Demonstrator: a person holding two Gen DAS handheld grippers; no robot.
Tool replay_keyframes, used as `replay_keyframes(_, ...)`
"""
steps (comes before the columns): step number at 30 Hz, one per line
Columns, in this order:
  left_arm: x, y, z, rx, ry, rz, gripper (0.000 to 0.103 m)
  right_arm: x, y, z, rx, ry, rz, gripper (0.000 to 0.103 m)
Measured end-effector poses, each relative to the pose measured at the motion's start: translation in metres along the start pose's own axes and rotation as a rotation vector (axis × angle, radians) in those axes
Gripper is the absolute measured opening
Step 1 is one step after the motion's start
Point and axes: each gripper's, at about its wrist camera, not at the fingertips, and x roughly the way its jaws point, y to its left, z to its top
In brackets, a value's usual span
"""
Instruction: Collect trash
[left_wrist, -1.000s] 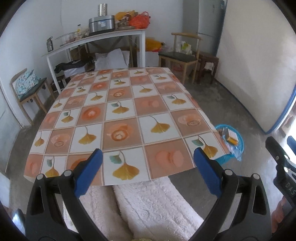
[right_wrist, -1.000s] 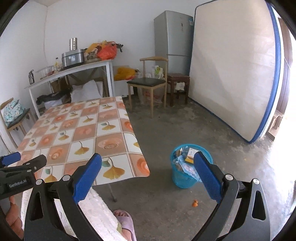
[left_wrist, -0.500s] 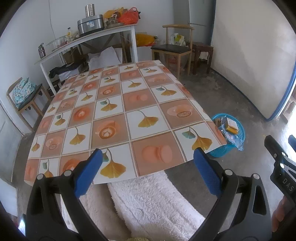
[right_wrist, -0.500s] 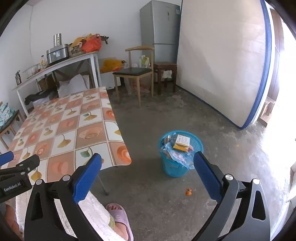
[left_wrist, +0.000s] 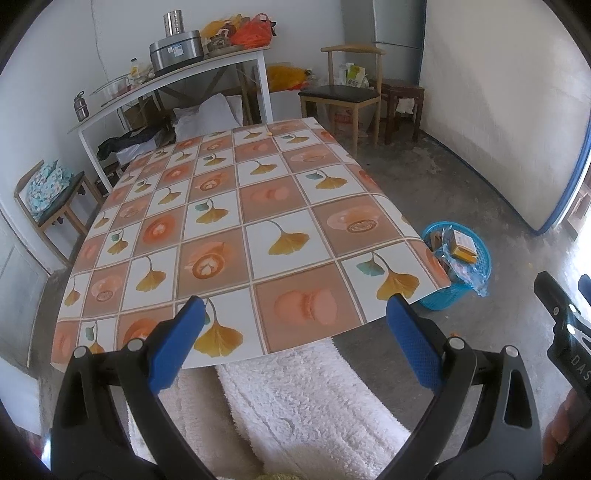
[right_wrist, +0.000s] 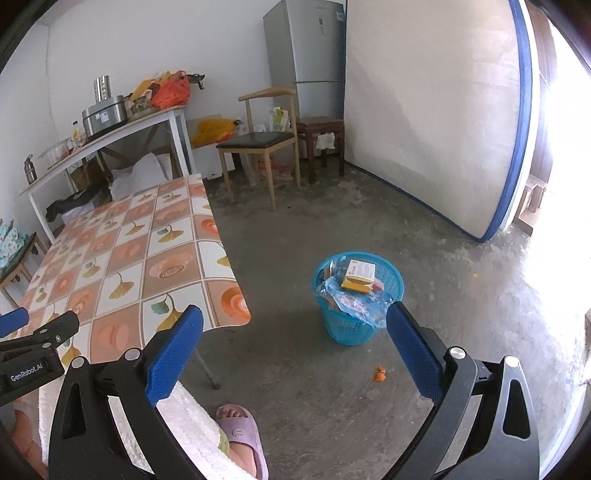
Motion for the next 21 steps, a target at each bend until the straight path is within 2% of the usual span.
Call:
replay_keyframes(16,-0.0041,0.0008,0.0066,-0.006,-0.008,0.006,0.095,-0.0017,0.0004,0.0043,0.013,-0.002,0.040,0.097)
replay_keyframes(21,-0.0025,0.0023,0.0074,-0.016,0.005,0.008,0.095,0.0053,0.0014,0.0018,0.014,0.028,0.043,0.097)
